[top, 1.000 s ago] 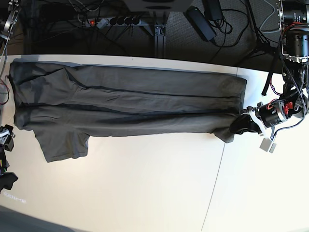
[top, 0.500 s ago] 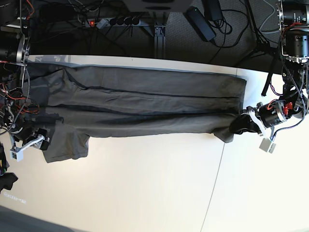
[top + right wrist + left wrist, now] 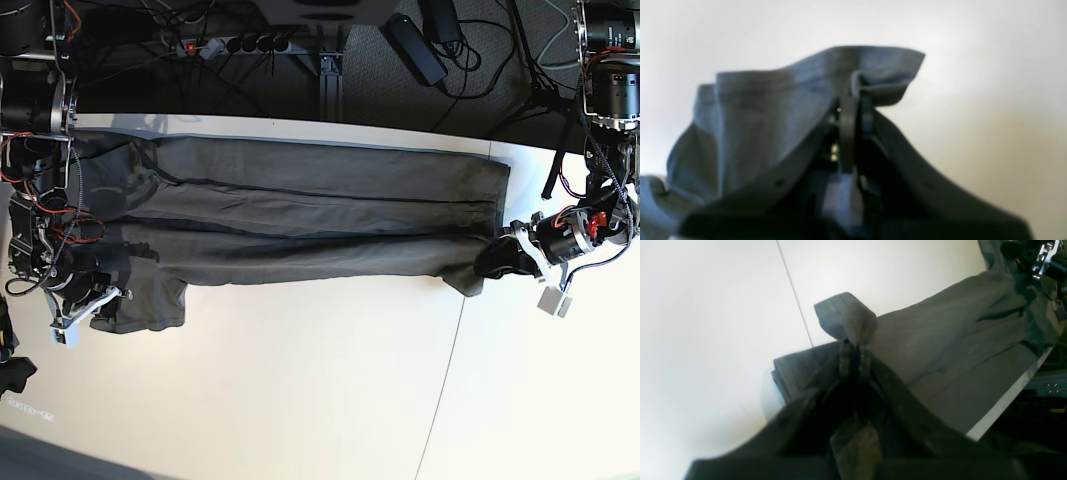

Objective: Fold the T-shirt properly
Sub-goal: 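Fold the lifted edge over onto the folded strip with both grippers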

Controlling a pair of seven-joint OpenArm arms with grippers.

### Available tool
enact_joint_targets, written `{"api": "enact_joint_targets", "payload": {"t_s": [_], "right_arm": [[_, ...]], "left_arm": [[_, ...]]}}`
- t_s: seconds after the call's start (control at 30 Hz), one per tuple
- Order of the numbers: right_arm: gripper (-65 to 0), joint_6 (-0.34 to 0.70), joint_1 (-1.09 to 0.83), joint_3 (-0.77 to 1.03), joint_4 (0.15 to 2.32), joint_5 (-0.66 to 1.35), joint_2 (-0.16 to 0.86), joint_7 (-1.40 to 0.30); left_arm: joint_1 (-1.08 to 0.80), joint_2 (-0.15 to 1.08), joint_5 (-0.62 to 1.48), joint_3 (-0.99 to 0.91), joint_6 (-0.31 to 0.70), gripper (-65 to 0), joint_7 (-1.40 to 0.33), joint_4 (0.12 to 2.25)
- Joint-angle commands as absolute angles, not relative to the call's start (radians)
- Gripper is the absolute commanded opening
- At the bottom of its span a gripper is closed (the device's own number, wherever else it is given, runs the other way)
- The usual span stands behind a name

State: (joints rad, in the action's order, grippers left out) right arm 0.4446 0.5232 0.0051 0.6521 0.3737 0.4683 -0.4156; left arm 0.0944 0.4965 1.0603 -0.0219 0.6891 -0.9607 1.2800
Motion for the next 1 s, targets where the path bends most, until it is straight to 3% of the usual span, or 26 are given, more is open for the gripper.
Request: {"api": "enact_joint_targets", "payload": {"t_s": [0.0,0.27,0.5,0.7,0.93,0.97], "right_arm": [[-65.0,0.505,0.525,0.002,0.676,0.359,0.482,-0.469],[-65.0,0.505,0.327,0.014,1.086,0.447,0.614,-0.5],[-65.0,0.505,0.037,0.229,1.448,0.55,0.68,-0.582],[-65.0,0.505,-0.145,0.401,1.534,0.627,0.681,-0.607],[-65.0,0.505,-0.253,0.426,1.534,0.627,0.67,-0.605],[-60.2,0.505,-0.256,0.426,1.534,0.616,0.666,-0.603]], "left_arm": [[0.113,0.516,1.084,-0.03,0.698,-65.0,-0.94,1.304],[0.087,0.516,1.081,-0.03,0.698,-65.0,-0.97,1.422],[-0.029,0.516,1.082,-0.03,0.698,-65.0,-0.969,1.6],[-0.073,0.516,1.05,-0.03,0.698,-65.0,-0.97,1.66],[-0.073,0.516,1.053,-0.03,0.698,-65.0,-0.981,1.66],[-0.073,0.516,1.053,-0.03,0.698,-65.0,-0.98,1.66]]}}
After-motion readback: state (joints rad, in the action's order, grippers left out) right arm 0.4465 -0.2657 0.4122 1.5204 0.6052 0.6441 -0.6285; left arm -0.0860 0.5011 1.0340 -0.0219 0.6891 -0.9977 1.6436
